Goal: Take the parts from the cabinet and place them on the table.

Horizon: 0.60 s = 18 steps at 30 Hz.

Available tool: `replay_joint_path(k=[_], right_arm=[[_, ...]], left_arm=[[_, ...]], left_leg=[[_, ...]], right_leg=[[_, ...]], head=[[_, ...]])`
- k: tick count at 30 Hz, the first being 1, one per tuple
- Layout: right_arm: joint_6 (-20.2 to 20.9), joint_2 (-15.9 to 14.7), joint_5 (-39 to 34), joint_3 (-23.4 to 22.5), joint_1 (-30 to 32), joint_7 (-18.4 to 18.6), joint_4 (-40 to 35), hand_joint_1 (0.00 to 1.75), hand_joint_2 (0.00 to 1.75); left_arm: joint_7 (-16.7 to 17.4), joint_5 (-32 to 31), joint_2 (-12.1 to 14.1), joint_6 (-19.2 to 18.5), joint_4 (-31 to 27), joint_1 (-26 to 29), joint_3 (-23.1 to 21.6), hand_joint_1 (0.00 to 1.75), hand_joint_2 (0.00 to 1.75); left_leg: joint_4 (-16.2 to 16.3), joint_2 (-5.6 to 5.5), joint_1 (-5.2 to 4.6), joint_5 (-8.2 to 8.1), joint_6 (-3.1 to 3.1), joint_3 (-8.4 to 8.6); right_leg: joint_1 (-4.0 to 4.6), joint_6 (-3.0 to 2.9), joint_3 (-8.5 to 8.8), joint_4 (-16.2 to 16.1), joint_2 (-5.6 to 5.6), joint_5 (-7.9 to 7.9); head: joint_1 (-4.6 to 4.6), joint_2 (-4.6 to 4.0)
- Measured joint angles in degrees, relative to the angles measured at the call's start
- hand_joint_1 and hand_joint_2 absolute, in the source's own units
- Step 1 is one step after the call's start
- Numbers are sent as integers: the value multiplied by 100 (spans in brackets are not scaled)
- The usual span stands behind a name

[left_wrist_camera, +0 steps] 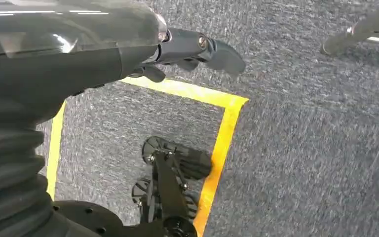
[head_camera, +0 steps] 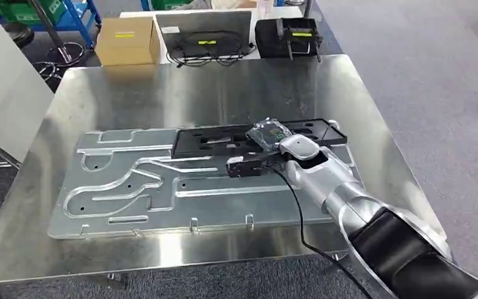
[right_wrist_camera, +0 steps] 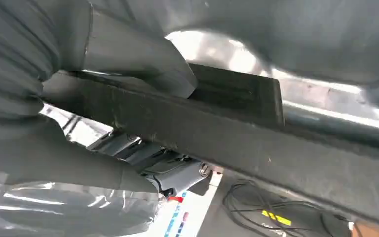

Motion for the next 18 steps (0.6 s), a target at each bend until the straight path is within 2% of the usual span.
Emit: replay_joint_path(k=[1,2,3,4,5,6,7,8,9,10,11,12,13,16,17,18], right_arm=[[-13,0,2,28,-29,9,67,0,0],[-24,0,9,44,-50,22,103,0,0],[-31,0,28,61,-59,29,147,0,0],[-50,0,48,81,-79,42,195,0,0],[-87,0,74,98,-80,42,247,0,0],[-129,0,109,107,-68,46,293,0,0],[-160,0,127,116,-53,48,333,0,0],[-182,0,138,127,-41,48,357,0,0],[-247,0,155,138,-42,55,389,0,0],[-300,4,155,138,-56,55,400,0,0],[-365,13,127,138,-72,37,403,0,0],[-433,26,46,138,-87,-33,400,0,0],[-494,46,-87,120,-94,-156,387,0,0],[-413,98,-788,-75,12,-849,164,0,0],[-319,98,-1051,-164,73,-1089,39,0,0],[-104,96,-1578,-347,156,-1554,-260,0,0]], left_arm=[[-2,0,0,-2,0,7,9,0,175],[-9,-4,0,-7,0,3,11,0,175],[-26,-13,0,-7,0,-4,13,0,175],[-44,-15,0,-7,0,-10,17,0,175],[-61,-17,2,13,0,-10,22,0,175],[-70,-24,2,28,0,-9,26,0,175],[-72,-31,2,44,0,-11,29,0,0],[-83,-37,2,55,0,-11,29,0,0],[-131,-41,2,87,0,-11,31,0,0],[-173,-55,2,103,0,-7,35,0,0],[-206,-72,2,114,0,-9,39,0,0],[-216,-81,-2,114,0,-11,42,0,0],[-219,-87,-7,114,0,-15,55,0,0],[-201,-118,-7,129,0,-8,99,0,0],[-197,-133,-2,129,0,-11,112,0,0],[-190,-135,4,129,0,-11,136,0,0]], left_leg=[[-9,2,-7,4,36,13],[-58,14,31,27,76,48],[-81,21,35,37,92,69],[-83,26,37,34,126,68],[-81,27,35,32,133,65],[-79,29,30,26,141,64],[-76,29,29,23,146,63],[-72,25,29,23,146,65],[-65,20,29,21,147,69],[-56,12,28,14,140,72],[-47,3,27,4,126,83],[-45,2,27,-7,109,87],[-15,2,-15,-21,74,62],[-66,9,13,-4,-7,80],[-69,13,-20,-11,-48,93],[4,15,6,-83,-72,62]], right_leg=[[0,40,20,-12,3,1],[8,71,18,2,9,-27],[-13,101,-6,119,6,-111],[-17,126,-161,442,2,-323],[-30,145,-356,848,0,-536],[-34,160,-607,1367,-1,-753],[-35,168,-788,1729,-2,-849],[-35,167,-845,1824,-3,-821],[-36,158,-767,1641,-3,-644],[-34,139,-572,1226,-3,-389],[-29,103,-292,655,-4,-112],[-19,54,-45,150,-8,68],[24,25,8,4,-10,-9],[45,-22,-14,9,13,2],[-6,-66,2,-43,23,28],[-27,-93,40,-78,13,47]], head=[[0,0],[0,0],[2,0],[2,0],[2,0],[2,0],[2,0],[2,0],[2,0],[2,0],[2,0],[2,0],[2,0],[2,0],[2,0],[2,0]])
